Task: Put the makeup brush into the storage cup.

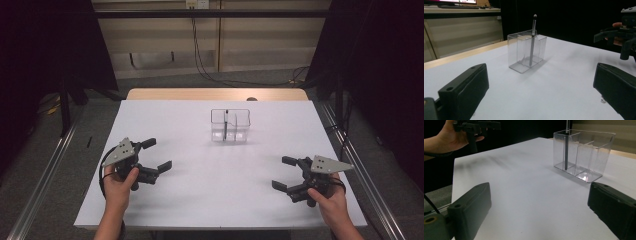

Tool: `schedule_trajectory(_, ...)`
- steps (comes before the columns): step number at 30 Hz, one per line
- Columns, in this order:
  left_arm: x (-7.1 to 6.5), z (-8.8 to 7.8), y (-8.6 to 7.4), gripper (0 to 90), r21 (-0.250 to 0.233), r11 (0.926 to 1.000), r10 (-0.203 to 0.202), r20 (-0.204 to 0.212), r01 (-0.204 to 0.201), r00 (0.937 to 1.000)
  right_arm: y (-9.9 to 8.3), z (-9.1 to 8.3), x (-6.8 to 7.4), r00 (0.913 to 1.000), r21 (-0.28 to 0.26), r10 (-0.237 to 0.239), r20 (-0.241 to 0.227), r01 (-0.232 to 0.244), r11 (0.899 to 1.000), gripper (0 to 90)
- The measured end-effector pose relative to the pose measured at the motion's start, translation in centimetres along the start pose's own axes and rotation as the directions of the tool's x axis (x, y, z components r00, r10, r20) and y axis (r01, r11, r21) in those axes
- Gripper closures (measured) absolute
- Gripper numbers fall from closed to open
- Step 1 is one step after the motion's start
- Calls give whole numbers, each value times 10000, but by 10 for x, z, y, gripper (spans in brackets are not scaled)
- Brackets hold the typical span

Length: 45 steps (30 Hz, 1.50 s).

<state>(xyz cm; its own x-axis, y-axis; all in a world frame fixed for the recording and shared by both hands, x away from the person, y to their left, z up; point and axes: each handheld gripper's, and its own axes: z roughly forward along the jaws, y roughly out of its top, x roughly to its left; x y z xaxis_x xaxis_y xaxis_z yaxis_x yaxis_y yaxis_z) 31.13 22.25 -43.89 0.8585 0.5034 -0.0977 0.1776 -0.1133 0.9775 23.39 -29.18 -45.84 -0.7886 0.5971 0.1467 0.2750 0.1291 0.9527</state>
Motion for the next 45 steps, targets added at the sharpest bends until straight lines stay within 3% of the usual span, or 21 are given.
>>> schedule_trajectory(27, -2, -22, -5, 0, 128, 9997, 213, -344, -208, 9992, 0, 0, -2, 10000, -13, 3, 38, -3, 10000, 45)
schedule_trajectory(32, -3, -29, -5, 0, -97, 9999, 104, -329, -107, 9994, -1, 1, -2, 10000, 22, 13, 60, -13, 10000, 45)
schedule_trajectory(45, -4, -35, -8, 0, -99, 10000, 4, -423, -8, 9991, -4, 3, -3, 9999, 93, 25, 104, -26, 10000, 44)
